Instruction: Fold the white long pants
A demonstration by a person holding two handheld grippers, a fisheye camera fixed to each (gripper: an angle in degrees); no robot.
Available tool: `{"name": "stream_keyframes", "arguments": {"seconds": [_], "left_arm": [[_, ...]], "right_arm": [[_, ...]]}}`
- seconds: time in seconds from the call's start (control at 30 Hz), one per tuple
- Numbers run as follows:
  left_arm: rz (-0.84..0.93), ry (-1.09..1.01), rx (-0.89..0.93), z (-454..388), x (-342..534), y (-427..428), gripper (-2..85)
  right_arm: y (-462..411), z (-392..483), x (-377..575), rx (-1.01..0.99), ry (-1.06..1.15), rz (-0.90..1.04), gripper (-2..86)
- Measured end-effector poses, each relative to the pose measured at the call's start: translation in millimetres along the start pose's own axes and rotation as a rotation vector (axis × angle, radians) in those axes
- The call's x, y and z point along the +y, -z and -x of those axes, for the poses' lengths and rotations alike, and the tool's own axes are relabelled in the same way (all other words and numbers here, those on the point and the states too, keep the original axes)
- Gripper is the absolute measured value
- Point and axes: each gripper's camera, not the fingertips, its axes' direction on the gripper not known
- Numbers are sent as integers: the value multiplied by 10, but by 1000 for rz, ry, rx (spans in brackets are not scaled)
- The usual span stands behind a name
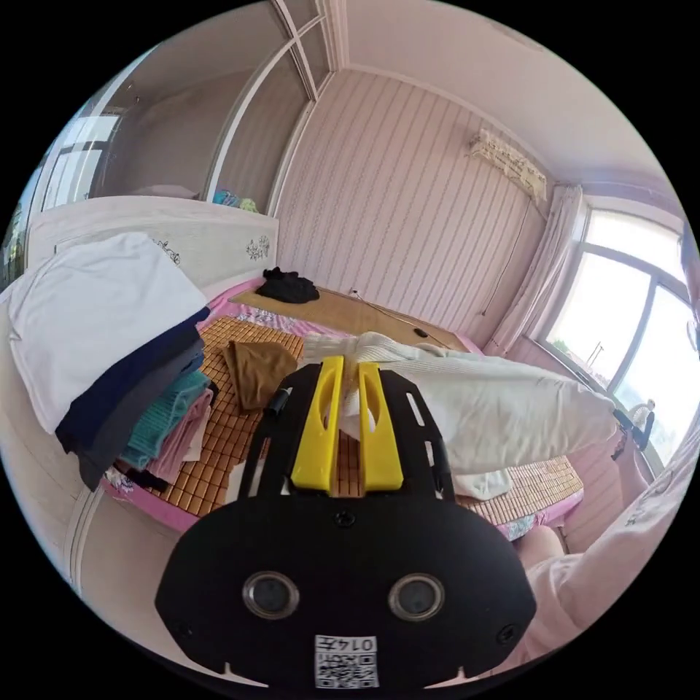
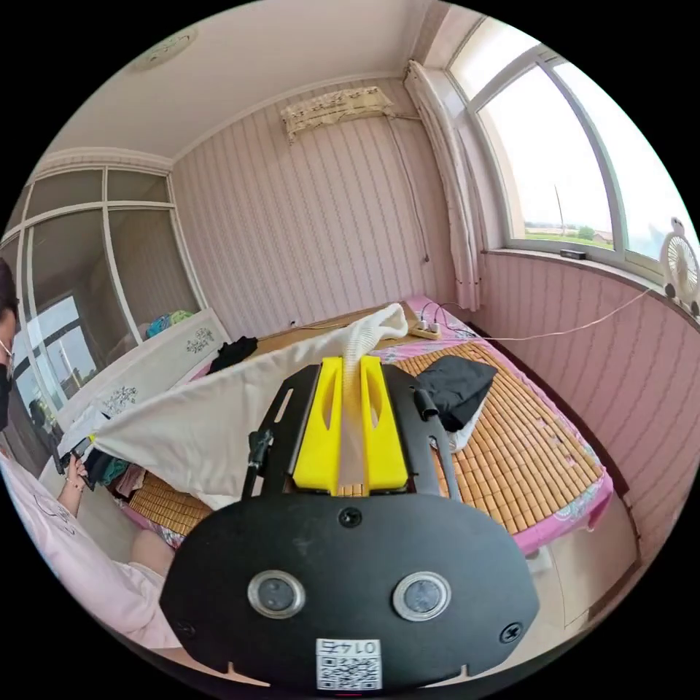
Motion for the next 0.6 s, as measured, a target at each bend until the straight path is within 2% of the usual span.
{"name": "stream_keyframes", "arguments": {"seconds": [0.03, 0.13, 0.2, 0.3, 0.43, 0.6], "left_arm": [[16, 11, -7, 92, 102, -5, 36], [274, 120, -167, 512, 656, -275, 11], [462, 334, -272, 891, 1102, -464, -5], [458, 533, -249, 1215, 1275, -399, -8], [410, 436, -260, 1276, 857, -421, -3], [484, 192, -271, 1193, 109, -1089, 54]], "right_arm": [[55, -233, 239, 53, -54, 34, 52], [46, -691, 988, 30, -200, 151, 35], [-28, -876, 1443, 132, -348, 271, 17], [-137, -1012, 1898, 200, -484, 437, 11], [-562, -843, 1587, 213, -353, 531, 36], [-1774, -215, 957, 36, -98, 638, 119]]}}
